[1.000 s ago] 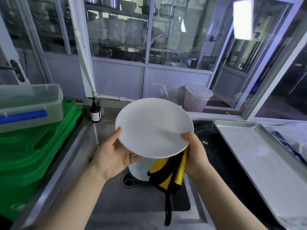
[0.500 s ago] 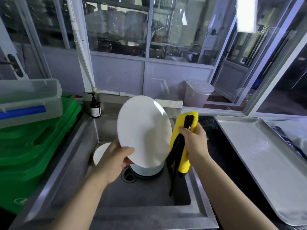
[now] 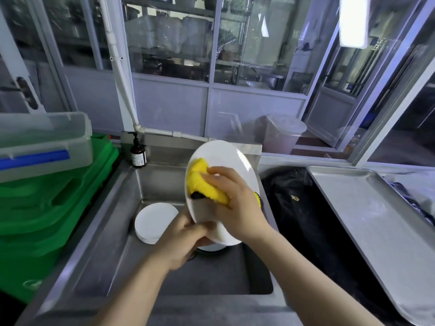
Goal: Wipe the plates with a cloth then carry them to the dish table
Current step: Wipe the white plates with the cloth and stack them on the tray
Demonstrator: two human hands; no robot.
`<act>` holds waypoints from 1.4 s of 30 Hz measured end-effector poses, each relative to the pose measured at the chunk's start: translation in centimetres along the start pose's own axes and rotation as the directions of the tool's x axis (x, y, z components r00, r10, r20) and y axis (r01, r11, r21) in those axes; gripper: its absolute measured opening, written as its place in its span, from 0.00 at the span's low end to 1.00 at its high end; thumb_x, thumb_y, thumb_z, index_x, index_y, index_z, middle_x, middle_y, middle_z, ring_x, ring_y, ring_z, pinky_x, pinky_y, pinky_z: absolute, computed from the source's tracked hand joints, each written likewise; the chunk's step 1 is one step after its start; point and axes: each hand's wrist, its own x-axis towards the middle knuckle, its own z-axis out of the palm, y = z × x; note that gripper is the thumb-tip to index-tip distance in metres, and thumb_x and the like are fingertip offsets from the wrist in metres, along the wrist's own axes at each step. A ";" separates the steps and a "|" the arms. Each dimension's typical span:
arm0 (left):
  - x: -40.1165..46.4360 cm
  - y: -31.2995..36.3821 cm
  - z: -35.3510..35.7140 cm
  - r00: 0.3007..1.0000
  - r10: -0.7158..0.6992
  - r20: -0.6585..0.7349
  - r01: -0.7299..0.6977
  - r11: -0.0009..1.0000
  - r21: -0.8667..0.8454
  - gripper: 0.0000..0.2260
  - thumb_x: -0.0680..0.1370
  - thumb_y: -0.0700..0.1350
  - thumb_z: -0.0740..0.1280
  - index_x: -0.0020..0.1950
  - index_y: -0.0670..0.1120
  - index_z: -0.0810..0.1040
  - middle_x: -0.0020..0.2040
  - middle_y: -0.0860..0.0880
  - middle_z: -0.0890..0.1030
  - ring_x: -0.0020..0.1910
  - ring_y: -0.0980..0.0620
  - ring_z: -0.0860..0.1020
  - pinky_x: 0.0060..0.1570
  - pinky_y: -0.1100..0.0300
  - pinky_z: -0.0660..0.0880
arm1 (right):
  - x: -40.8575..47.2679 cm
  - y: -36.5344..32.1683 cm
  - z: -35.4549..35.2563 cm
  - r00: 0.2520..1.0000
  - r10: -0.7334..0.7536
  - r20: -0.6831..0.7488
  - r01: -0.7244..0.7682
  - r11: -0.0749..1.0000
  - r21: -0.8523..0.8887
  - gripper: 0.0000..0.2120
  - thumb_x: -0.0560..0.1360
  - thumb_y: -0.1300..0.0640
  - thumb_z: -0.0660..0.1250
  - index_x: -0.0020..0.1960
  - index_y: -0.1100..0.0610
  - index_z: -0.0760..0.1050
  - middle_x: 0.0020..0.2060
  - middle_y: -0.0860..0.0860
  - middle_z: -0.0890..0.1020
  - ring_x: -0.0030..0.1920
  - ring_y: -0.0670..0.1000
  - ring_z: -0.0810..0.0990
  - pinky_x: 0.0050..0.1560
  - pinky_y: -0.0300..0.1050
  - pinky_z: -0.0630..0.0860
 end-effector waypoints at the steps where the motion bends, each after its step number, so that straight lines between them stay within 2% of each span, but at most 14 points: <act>1: -0.2 0.0 -0.2 1.000 0.009 0.015 -0.008 0.999 -0.045 0.22 0.65 0.36 0.70 0.59 0.44 0.76 0.49 0.45 0.85 0.49 0.48 0.83 0.42 0.56 0.80 | -0.3 -0.2 0.2 0.999 -0.008 0.042 0.008 1.000 0.008 0.26 0.66 0.66 0.69 0.63 0.52 0.78 0.59 0.44 0.71 0.60 0.52 0.74 0.60 0.35 0.67; 2: -0.4 -0.1 -0.5 0.999 0.024 0.036 -0.020 0.995 -0.098 0.25 0.64 0.36 0.73 0.61 0.43 0.75 0.52 0.43 0.84 0.52 0.46 0.83 0.44 0.53 0.80 | -0.6 -0.4 0.3 0.997 -0.008 0.079 0.006 1.000 0.024 0.23 0.67 0.59 0.67 0.62 0.51 0.78 0.59 0.44 0.72 0.60 0.54 0.75 0.59 0.39 0.69; 4: -0.7 -0.2 -1.1 0.995 0.043 0.085 -0.027 0.982 -0.189 0.32 0.62 0.41 0.79 0.64 0.42 0.72 0.55 0.41 0.83 0.54 0.43 0.82 0.46 0.51 0.79 | -1.2 -0.5 0.5 0.992 0.010 0.123 -0.015 0.999 0.040 0.24 0.67 0.48 0.61 0.60 0.52 0.80 0.60 0.49 0.75 0.58 0.56 0.76 0.60 0.46 0.71; 7: -0.8 -0.5 -1.1 0.997 0.028 0.072 -0.007 0.960 -0.279 0.43 0.58 0.59 0.81 0.66 0.43 0.71 0.57 0.43 0.82 0.55 0.44 0.82 0.44 0.50 0.80 | -1.9 -0.1 0.8 0.981 -0.020 0.193 0.028 0.999 -0.042 0.19 0.69 0.49 0.73 0.59 0.49 0.81 0.61 0.50 0.76 0.58 0.57 0.76 0.59 0.50 0.72; 10: -0.6 -1.0 -0.9 1.000 -0.003 -0.009 -0.001 0.929 -0.369 0.39 0.60 0.67 0.77 0.64 0.46 0.77 0.61 0.42 0.81 0.58 0.44 0.80 0.45 0.49 0.81 | -2.3 0.5 0.8 0.960 -0.064 0.272 0.101 0.987 -0.125 0.19 0.70 0.53 0.74 0.60 0.47 0.80 0.61 0.50 0.76 0.56 0.58 0.74 0.57 0.46 0.70; 12: -0.4 -1.4 -1.1 0.996 -0.019 -0.091 -0.016 0.928 -0.372 0.26 0.67 0.64 0.73 0.56 0.48 0.84 0.57 0.42 0.83 0.54 0.44 0.82 0.44 0.50 0.81 | -2.7 0.9 0.6 0.952 -0.125 0.280 0.176 0.970 -0.165 0.19 0.70 0.59 0.69 0.59 0.48 0.81 0.60 0.52 0.78 0.54 0.59 0.76 0.54 0.50 0.73; 14: -0.2 -1.7 -1.3 0.982 -0.041 -0.184 -0.034 0.921 -0.389 0.13 0.73 0.53 0.66 0.49 0.50 0.86 0.51 0.44 0.85 0.49 0.47 0.84 0.40 0.55 0.81 | -3.4 1.3 0.5 0.941 -0.176 0.287 0.237 0.952 -0.193 0.25 0.67 0.68 0.63 0.59 0.49 0.81 0.59 0.54 0.78 0.52 0.61 0.76 0.50 0.55 0.76; 20: -0.6 -2.2 -0.6 0.965 -0.016 -0.260 -0.082 0.928 -0.364 0.15 0.70 0.39 0.63 0.44 0.53 0.87 0.44 0.49 0.86 0.42 0.52 0.85 0.33 0.59 0.79 | -5.3 2.9 0.5 0.950 -0.149 0.273 0.205 0.961 -0.188 0.30 0.62 0.72 0.60 0.57 0.50 0.82 0.58 0.54 0.79 0.51 0.61 0.77 0.50 0.53 0.75; 23: -0.7 -2.8 -0.5 0.960 -0.042 -0.278 -0.066 0.928 -0.367 0.23 0.75 0.31 0.58 0.44 0.54 0.87 0.45 0.48 0.86 0.42 0.50 0.85 0.34 0.56 0.81 | -6.3 4.0 0.0 0.958 -0.116 0.263 0.176 0.961 -0.214 0.31 0.61 0.73 0.62 0.57 0.50 0.82 0.58 0.53 0.79 0.52 0.60 0.77 0.53 0.49 0.74; 25: -0.8 -3.1 -0.5 0.959 -0.048 -0.281 -0.055 0.935 -0.349 0.21 0.75 0.31 0.58 0.48 0.52 0.85 0.46 0.48 0.86 0.43 0.49 0.85 0.35 0.51 0.81 | -6.7 5.2 -0.5 0.971 -0.073 0.226 0.128 0.963 -0.238 0.32 0.61 0.75 0.64 0.57 0.50 0.82 0.59 0.53 0.78 0.54 0.61 0.77 0.55 0.48 0.71; 28: -1.2 -3.3 -0.6 0.962 -0.050 -0.267 -0.017 0.970 -0.241 0.18 0.67 0.38 0.63 0.51 0.55 0.82 0.48 0.51 0.86 0.46 0.50 0.84 0.39 0.47 0.81 | -7.2 7.2 -1.5 0.991 0.027 0.128 0.013 0.953 -0.302 0.31 0.63 0.75 0.65 0.60 0.49 0.81 0.60 0.54 0.77 0.54 0.62 0.76 0.54 0.46 0.68; 33: -2.0 -4.3 -0.1 0.952 -0.139 -0.273 0.099 0.983 -0.154 0.20 0.64 0.41 0.65 0.55 0.53 0.78 0.46 0.52 0.85 0.50 0.47 0.79 0.36 0.52 0.79 | -8.5 10.0 -2.4 0.997 0.083 0.000 -0.077 0.921 -0.383 0.28 0.66 0.75 0.67 0.60 0.51 0.81 0.59 0.56 0.78 0.53 0.64 0.76 0.52 0.49 0.71; 37: -2.4 -4.8 0.7 0.945 -0.187 -0.269 0.171 0.982 -0.083 0.20 0.64 0.42 0.66 0.55 0.53 0.76 0.51 0.49 0.81 0.53 0.45 0.77 0.42 0.50 0.75 | -10.1 11.7 -2.2 0.989 0.132 -0.059 -0.145 0.901 -0.410 0.27 0.68 0.73 0.66 0.62 0.50 0.79 0.60 0.57 0.77 0.55 0.65 0.75 0.49 0.59 0.77; 42: -2.7 -5.9 0.9 0.933 -0.223 -0.284 0.232 0.973 0.001 0.19 0.64 0.43 0.66 0.54 0.54 0.76 0.44 0.56 0.84 0.48 0.52 0.80 0.37 0.59 0.77 | -12.0 13.9 -1.7 0.951 0.291 -0.108 -0.309 0.853 -0.420 0.29 0.71 0.71 0.64 0.67 0.50 0.75 0.64 0.55 0.74 0.56 0.62 0.72 0.49 0.56 0.76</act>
